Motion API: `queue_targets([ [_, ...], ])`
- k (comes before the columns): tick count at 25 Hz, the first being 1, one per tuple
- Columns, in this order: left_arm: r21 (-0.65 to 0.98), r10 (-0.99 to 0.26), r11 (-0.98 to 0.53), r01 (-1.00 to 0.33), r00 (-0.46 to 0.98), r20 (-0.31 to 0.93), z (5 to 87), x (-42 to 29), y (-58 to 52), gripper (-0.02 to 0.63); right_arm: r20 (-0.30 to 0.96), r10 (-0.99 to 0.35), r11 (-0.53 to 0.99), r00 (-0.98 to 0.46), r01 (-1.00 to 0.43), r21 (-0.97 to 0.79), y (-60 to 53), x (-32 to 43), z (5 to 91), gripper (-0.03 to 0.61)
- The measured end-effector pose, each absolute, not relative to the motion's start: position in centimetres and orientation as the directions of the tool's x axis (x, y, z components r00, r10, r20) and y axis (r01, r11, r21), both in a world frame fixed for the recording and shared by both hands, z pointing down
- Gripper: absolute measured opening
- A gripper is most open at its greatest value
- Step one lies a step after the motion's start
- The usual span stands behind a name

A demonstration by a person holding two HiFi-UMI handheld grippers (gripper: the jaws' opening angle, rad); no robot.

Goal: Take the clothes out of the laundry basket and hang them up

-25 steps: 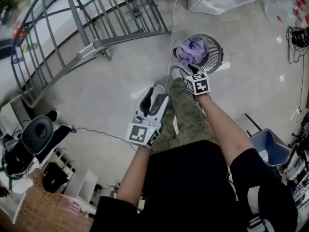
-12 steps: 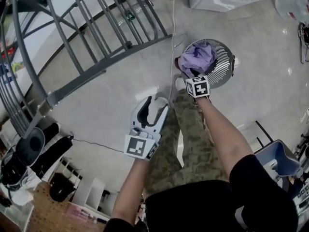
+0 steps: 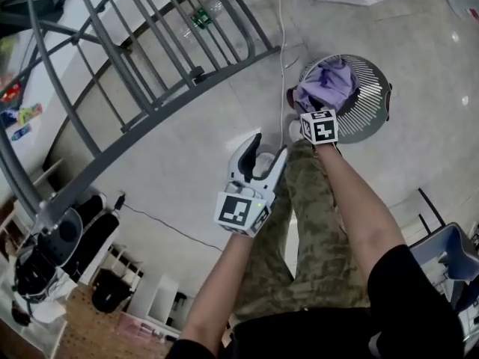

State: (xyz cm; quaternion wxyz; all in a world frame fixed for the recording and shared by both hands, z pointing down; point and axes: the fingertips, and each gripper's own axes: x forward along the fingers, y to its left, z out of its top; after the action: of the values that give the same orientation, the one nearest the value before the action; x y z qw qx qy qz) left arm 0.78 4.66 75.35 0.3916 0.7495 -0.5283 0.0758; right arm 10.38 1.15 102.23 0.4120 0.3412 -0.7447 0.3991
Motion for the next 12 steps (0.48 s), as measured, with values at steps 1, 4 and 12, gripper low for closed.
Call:
queue_targets([
  [1, 0.51, -0.724, -0.148, -0.847, 0.444, 0.527, 75.9, 1.2, 4.5, 0.225, 0.889, -0.184, 0.449, -0.42, -0.84, -0.304, 0.9, 10.3, 102.7, 0.163],
  [4, 0.531, -0.715, -0.156, -0.833, 0.466, 0.521, 76.9, 1.6, 3.7, 0.225, 0.894, -0.177, 0.461, -0.411, -0.837, -0.294, 0.7, 10.1, 103.8, 0.163],
  [12, 0.533, -0.702, -0.125, -0.837, 0.454, 0.548, 78.4, 0.3, 3.8, 0.226, 0.906, -0.155, 0.461, -0.393, -0.84, -0.286, 0.3, 10.5, 105.1, 0.036],
])
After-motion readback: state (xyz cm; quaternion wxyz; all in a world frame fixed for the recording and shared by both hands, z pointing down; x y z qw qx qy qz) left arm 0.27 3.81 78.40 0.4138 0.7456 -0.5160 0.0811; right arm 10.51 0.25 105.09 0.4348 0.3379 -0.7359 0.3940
